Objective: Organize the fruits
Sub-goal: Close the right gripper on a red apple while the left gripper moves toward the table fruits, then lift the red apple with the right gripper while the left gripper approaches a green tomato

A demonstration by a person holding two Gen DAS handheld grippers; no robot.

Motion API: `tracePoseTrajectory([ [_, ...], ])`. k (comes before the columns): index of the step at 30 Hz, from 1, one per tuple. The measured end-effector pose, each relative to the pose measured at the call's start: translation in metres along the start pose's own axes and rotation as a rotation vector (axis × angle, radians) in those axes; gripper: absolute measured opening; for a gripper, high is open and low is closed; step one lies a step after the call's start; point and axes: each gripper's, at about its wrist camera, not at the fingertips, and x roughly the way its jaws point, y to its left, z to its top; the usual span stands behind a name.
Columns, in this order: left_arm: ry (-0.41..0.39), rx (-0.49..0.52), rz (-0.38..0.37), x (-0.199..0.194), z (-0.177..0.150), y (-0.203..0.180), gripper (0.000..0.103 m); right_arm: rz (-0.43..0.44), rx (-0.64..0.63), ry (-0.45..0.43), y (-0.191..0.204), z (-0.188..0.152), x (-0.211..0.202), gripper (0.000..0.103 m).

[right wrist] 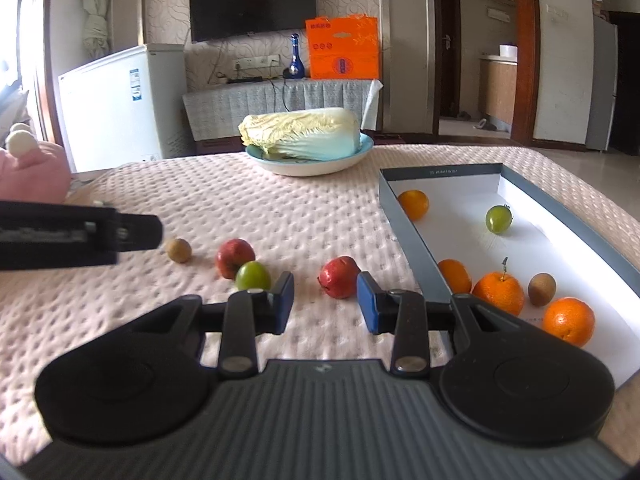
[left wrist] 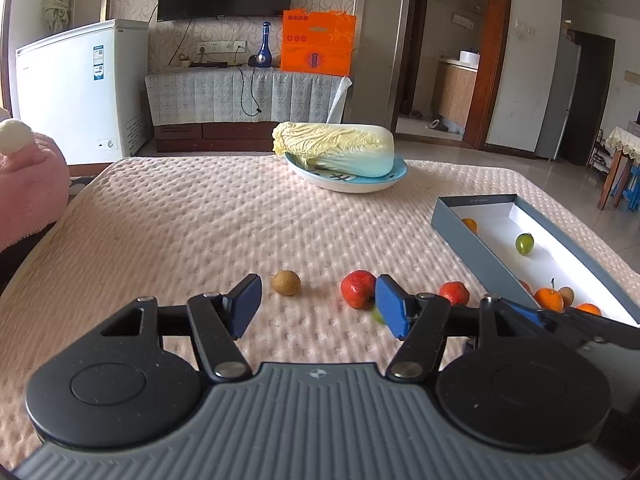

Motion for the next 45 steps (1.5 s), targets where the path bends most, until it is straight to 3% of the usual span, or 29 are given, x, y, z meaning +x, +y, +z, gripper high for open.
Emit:
tracePoseTrajectory([
  [13,0.017,-0.005,-0.009,0.0,-0.005,0.013,0.07,-0.051,0.082,0.115,-0.009,0.01,0.047,0.037],
  [21,0.033,0.002,-0.026,0.004,-0.007,0.015,0.07,-0.058,0.044,0.121,-0.005,0.012,0.059,0.033],
  [27,0.038,0.011,-0.037,0.009,-0.007,0.01,0.07,-0.044,0.005,0.135,-0.005,0.011,0.049,0.033],
  [36,0.052,0.03,-0.035,0.019,-0.009,-0.008,0.07,0.061,-0.119,0.134,0.008,0.007,0.006,0.033],
  [45,0.081,0.035,-0.025,0.041,-0.011,-0.039,0.07,0.111,-0.181,0.109,-0.014,0.009,-0.031,0.033],
])
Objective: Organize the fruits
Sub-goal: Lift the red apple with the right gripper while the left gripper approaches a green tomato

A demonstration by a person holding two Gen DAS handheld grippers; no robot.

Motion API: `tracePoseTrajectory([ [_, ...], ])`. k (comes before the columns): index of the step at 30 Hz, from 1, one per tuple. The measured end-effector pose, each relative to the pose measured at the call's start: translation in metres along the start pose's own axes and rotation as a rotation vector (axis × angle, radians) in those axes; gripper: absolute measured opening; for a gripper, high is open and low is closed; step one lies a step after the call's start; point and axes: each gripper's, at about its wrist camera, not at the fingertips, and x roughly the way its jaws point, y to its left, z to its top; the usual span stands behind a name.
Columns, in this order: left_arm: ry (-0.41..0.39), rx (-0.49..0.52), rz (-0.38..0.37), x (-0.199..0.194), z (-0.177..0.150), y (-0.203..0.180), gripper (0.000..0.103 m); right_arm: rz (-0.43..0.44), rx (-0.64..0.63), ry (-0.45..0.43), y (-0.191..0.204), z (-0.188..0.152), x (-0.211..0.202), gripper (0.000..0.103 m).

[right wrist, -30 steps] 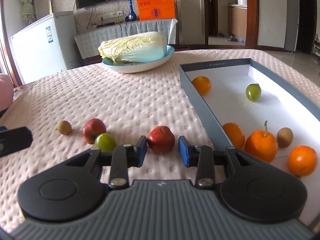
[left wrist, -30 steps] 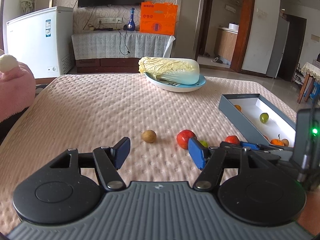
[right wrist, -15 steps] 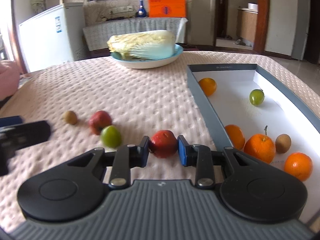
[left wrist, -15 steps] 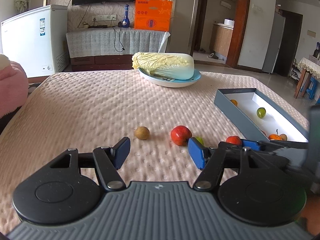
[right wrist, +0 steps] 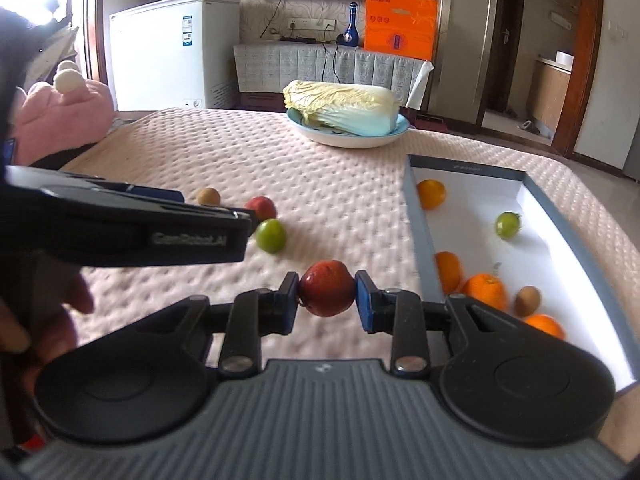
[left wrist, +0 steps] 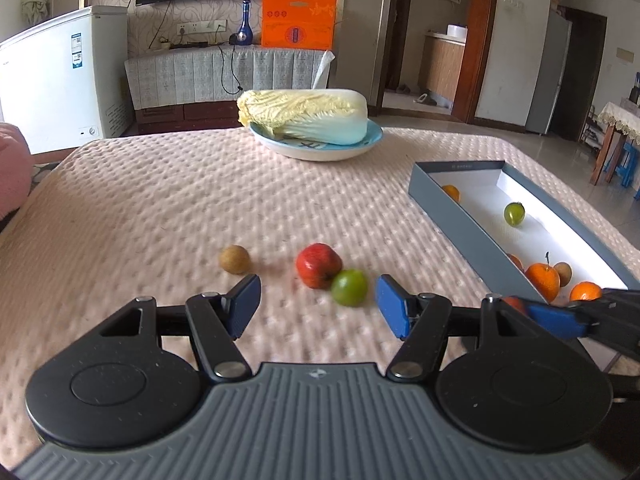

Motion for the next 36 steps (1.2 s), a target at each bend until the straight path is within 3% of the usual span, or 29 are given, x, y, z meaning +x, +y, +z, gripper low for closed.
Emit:
tracePoseTrajectory([
  [8,0.043,-0.051,0.003,0.027,-0.003,-0.019,0.066,-0.006,0.039,-0.023,-0.037,-0.002,-0.023,0.033],
  [14,0.068,-0.11,0.047,0.047,-0.006,-0.026,0.044,-0.007,0.077,-0.031,-0.057,-0.004,-0.03,0.033],
  [20,0.053,-0.157,0.068,0.055,-0.004,-0.028,0.041,0.008,0.096,-0.037,-0.066,-0.003,-0.032,0.033],
  [23,0.049,-0.153,0.087,0.055,-0.004,-0.028,0.029,0.017,0.097,-0.041,-0.067,-0.003,-0.033,0.033],
  [31,0.069,-0.158,0.082,0.047,-0.001,-0.018,0.028,0.035,0.093,-0.04,-0.062,-0.003,-0.033,0.033],
  [36,0.041,-0.128,0.075,0.027,0.004,-0.015,0.028,0.059,0.078,-0.039,-0.056,0.0,-0.033,0.033],
])
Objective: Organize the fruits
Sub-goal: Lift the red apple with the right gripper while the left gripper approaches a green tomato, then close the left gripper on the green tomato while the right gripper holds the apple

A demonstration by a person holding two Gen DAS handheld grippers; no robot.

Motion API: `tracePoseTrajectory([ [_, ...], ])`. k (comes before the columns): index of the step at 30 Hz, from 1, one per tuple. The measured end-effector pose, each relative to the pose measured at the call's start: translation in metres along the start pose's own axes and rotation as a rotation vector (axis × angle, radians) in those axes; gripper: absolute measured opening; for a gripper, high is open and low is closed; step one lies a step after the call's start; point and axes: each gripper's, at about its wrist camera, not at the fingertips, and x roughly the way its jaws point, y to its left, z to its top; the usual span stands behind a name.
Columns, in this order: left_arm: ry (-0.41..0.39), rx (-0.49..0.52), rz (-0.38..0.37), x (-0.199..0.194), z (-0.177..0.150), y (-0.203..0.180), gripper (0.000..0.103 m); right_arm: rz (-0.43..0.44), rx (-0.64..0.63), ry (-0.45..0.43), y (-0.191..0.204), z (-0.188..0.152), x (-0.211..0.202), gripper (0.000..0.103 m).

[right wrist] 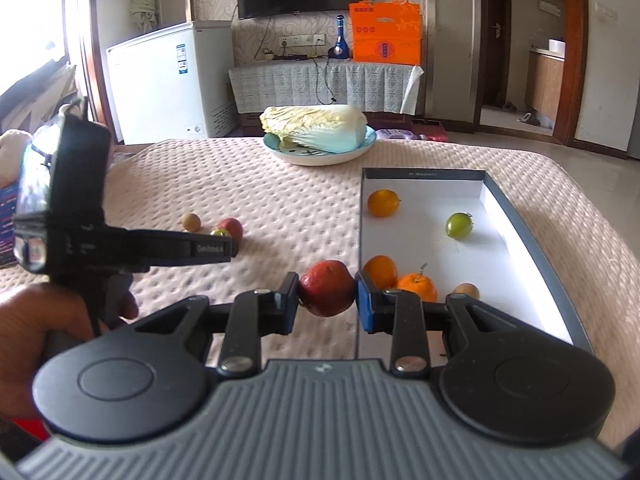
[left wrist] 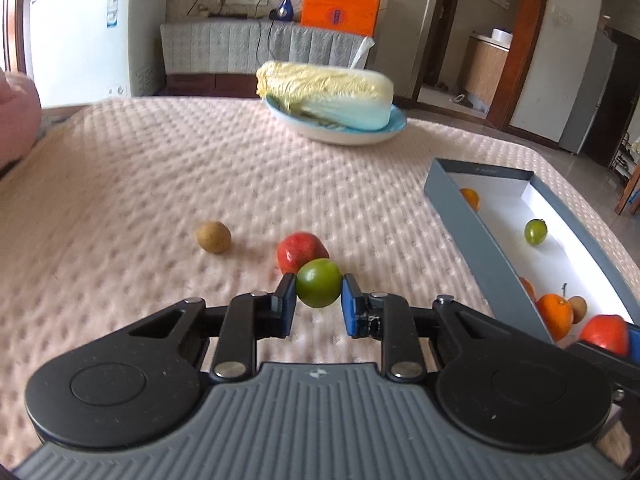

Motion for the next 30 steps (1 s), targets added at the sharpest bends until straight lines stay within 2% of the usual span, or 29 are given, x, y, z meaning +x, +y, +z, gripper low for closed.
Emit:
tracePoseTrajectory([
  [7,-0.028,0.004,0.016,-0.018,0.006,0.008,0.028,0.048,-0.031,-0.016,0.012,0.001,-0.006,0.033],
  [30,-0.054,0.058,0.007,-0.033,0.013,-0.011,0.028,0.061,-0.015,-0.032,0.003,0.001,-0.017,0.033],
])
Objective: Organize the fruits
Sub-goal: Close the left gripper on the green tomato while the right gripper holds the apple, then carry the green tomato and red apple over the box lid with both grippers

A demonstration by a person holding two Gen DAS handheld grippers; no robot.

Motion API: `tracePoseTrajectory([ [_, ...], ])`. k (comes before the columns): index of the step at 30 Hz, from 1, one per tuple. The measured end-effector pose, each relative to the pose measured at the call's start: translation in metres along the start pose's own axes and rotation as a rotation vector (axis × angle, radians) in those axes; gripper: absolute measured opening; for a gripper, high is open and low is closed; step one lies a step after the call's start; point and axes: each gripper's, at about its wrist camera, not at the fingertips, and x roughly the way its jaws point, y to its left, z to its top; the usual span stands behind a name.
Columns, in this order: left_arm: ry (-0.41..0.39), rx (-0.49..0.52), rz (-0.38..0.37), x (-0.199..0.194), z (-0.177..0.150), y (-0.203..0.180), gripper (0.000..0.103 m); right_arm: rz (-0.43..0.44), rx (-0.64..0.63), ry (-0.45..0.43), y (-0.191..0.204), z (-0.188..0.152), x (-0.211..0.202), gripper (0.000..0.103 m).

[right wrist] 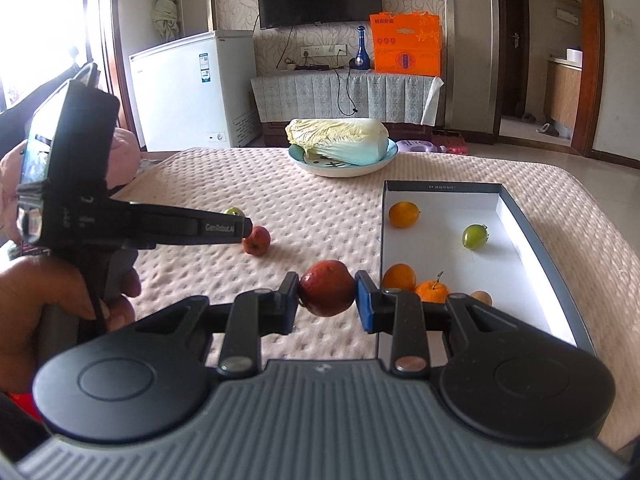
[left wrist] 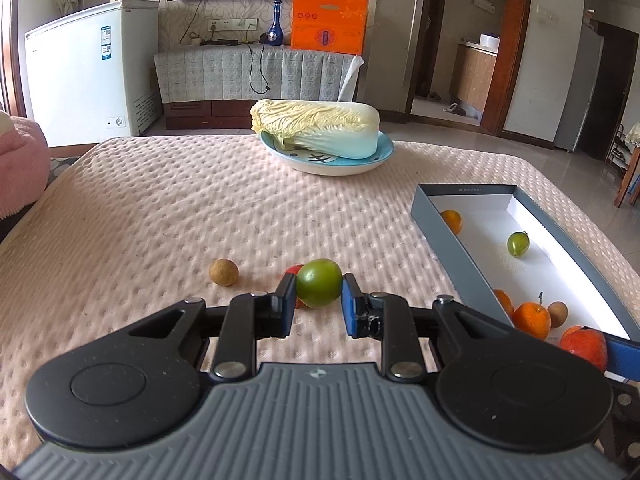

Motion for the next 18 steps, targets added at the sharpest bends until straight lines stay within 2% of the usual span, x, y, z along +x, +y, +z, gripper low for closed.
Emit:
tracePoseTrajectory([
  [18,-0.006,0.032,-0.026,0.001,-0.001,-0.018,0.028,0.015,0.0,-0.009,-0.003,0.003,-0.003,0.033],
])
